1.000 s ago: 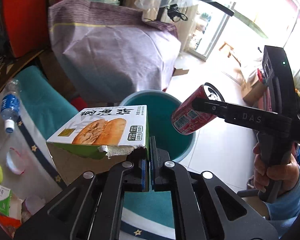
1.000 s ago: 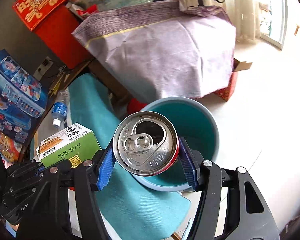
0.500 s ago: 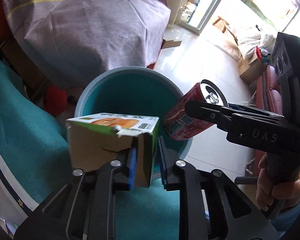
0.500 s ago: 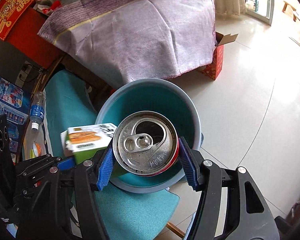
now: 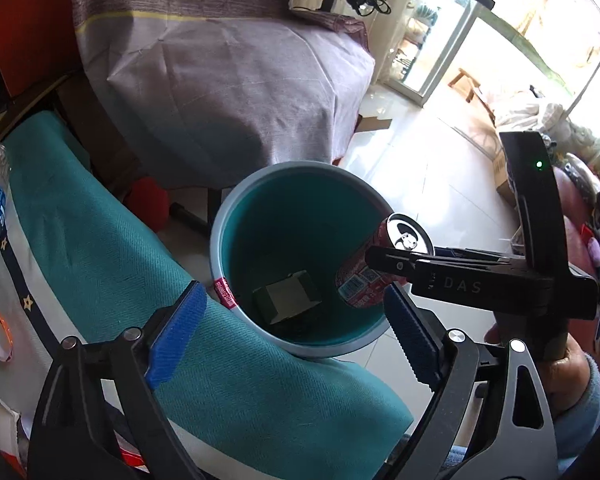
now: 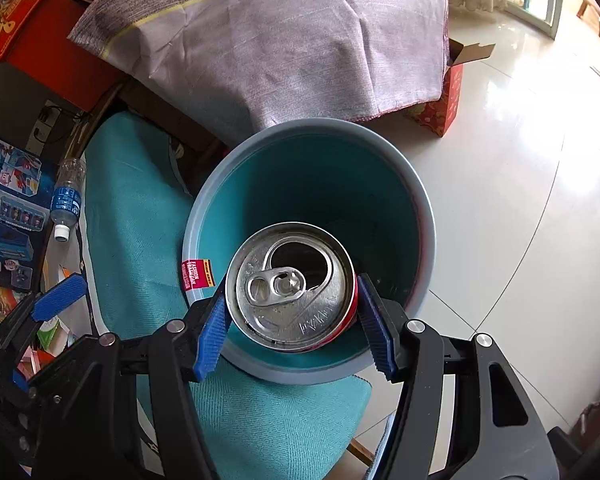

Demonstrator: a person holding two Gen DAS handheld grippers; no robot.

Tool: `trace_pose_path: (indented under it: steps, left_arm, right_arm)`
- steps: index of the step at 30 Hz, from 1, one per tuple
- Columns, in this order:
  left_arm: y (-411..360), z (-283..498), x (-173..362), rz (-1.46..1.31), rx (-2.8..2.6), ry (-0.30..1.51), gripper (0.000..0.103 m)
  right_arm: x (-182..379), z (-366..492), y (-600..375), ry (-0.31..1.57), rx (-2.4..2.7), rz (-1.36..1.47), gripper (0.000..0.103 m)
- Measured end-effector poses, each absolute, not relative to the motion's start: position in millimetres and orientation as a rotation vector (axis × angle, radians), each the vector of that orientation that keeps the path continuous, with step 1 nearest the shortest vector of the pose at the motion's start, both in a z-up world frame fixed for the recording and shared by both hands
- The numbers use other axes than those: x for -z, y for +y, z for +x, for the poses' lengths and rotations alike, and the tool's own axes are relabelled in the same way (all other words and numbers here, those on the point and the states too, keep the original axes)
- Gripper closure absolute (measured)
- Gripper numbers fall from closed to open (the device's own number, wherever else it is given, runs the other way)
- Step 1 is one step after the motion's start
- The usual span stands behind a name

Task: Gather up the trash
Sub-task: 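Open the right tool to drop the can while the left drops the box, then move both tools back over the trash on the table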

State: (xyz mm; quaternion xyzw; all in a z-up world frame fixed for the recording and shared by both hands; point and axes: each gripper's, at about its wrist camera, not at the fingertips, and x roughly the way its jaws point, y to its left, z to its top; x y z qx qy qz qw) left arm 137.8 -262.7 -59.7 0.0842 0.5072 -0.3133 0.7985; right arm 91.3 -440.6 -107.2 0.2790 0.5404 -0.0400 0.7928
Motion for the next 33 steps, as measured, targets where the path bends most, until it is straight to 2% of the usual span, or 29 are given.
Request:
trace_pose_path:
  steps: [14,17,33]
  left_arm:
    - [-235.8,136.0,57.7,0.082,0.649,1.101,0.01]
    - [-235.0,135.5,57.8,0.081,0.651,1.101,0.009]
    - [-221.4,131.6,58.2,0.042,0.636,1.122,0.008]
  right_arm:
    - [105.8,98.4,-447.5,1.176,0.173,0.513,0.045]
    - [103.9,101.4,-447.1,1.174,0.159,0.538,0.034]
    - [96.7,99.3,-435.5,1.186,0.167,0.528,0.023]
